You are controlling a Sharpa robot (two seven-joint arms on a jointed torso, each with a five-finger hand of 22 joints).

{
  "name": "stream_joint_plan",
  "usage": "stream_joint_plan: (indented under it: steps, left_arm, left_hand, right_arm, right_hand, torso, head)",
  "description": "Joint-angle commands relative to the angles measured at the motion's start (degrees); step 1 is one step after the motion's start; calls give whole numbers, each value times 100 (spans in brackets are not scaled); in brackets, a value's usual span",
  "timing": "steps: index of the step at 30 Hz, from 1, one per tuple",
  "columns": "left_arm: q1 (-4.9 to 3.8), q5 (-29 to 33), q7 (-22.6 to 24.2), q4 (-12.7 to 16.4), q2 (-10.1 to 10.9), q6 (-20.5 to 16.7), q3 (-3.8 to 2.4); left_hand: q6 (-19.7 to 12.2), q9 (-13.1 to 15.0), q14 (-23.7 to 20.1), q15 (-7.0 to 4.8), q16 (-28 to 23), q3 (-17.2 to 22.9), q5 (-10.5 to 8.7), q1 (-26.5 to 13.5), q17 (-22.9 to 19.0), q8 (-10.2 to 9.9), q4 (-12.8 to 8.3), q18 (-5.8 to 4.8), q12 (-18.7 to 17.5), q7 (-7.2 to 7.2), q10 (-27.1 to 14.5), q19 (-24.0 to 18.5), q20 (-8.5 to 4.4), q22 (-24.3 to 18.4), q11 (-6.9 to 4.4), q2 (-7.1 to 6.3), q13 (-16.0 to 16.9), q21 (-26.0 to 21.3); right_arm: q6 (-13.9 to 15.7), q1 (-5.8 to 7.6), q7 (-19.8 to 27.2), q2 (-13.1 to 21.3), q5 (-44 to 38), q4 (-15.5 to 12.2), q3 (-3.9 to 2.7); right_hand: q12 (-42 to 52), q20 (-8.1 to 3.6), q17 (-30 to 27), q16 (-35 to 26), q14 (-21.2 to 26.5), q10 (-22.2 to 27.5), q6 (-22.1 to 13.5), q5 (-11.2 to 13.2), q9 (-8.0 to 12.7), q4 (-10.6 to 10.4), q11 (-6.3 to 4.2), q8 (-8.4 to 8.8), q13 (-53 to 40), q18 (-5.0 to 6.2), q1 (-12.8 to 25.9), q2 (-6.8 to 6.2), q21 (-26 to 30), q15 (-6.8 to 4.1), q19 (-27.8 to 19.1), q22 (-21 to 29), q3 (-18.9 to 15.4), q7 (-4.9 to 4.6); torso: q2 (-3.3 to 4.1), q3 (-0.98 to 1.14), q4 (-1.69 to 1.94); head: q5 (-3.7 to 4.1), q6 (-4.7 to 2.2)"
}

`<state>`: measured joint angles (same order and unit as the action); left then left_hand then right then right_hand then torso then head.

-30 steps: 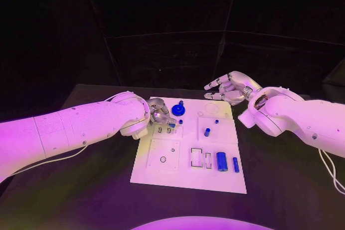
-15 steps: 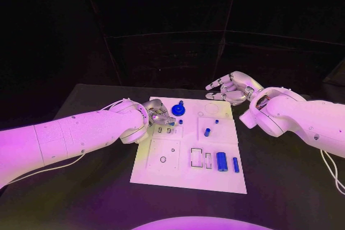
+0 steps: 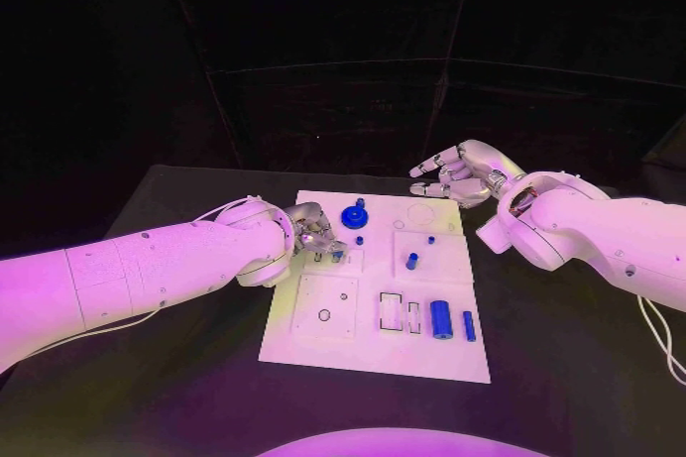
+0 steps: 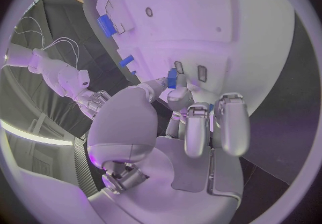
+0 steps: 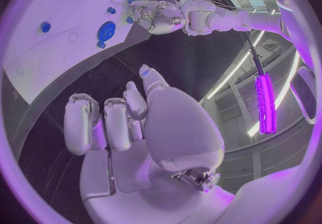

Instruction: Assemble the parts on the task board

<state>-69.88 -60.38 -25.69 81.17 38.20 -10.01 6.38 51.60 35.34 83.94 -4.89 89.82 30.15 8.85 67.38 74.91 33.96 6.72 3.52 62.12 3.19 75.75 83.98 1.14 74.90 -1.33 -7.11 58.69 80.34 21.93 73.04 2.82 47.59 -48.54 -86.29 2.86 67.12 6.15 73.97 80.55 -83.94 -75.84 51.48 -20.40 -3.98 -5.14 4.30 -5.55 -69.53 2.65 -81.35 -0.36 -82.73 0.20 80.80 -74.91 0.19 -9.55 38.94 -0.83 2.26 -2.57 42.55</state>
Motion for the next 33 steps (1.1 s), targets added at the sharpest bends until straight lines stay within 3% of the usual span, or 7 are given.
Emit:
stream_joint_plan:
  steps: [1, 16, 22, 33]
  left_arm:
    - [-4, -136, -191, 21, 8, 290, -4]
    - [1, -245, -258, 33, 37, 380, -4]
    - [4, -228, -295, 43, 42, 450, -4]
    - [7, -223, -339, 63, 47, 532, -3]
  left_hand:
    - [44, 9, 606, -12, 18, 1097, 32, 51, 1509, 36, -1084, -35, 9, -9, 43, 121, 5, 5, -12, -6, -1, 28]
    - [50, 9, 606, -13, 18, 1100, 32, 53, 1509, 37, -1088, -35, 3, -10, 44, 122, 5, 6, -12, -13, -10, 29]
    - [53, 9, 606, -13, 18, 1102, 32, 51, 1509, 38, -1088, -36, 12, -10, 51, 123, 5, 8, -13, -16, -1, 30]
    - [86, 10, 606, -17, 18, 1112, 71, 12, 1509, 43, -1067, -40, 37, -24, 87, 132, 2, 29, -19, -47, 21, 42]
  right_arm:
    - [11, 13, 51, 3, 1, -4, -4]
    - [29, 13, 46, 11, 1, 6, -4]
    - [40, 12, 37, 9, 1, 6, -4]
    - [44, 12, 25, 5, 1, 8, -4]
  right_hand:
    - [-4, 5, 5, -34, -267, 17, 24, -27, -2, -25, -6, -39, 9, 52, 51, 13, 25, -33, -22, -255, 12, 5]
    - [-18, 5, -12, -45, -264, 26, 25, -28, -2, -33, -7, -41, 24, 55, 63, 21, 33, -34, -31, -243, 19, 6]
    - [-32, 5, -15, -48, -263, 36, 23, -30, -1, -35, -7, -41, 38, 58, 66, 25, 41, -34, -38, -232, 25, 6]
    - [-34, 5, -15, -48, -263, 37, 23, -30, -1, -35, -7, -41, 40, 58, 66, 26, 41, -34, -39, -231, 26, 6]
  torso:
    - [-1, 2, 2]
    - [0, 3, 5]
    - [-4, 6, 3]
    - [-1, 2, -4]
  head:
    - [-1, 5]
    - [0, 10]
    - [-90, 15]
    - [-103, 1]
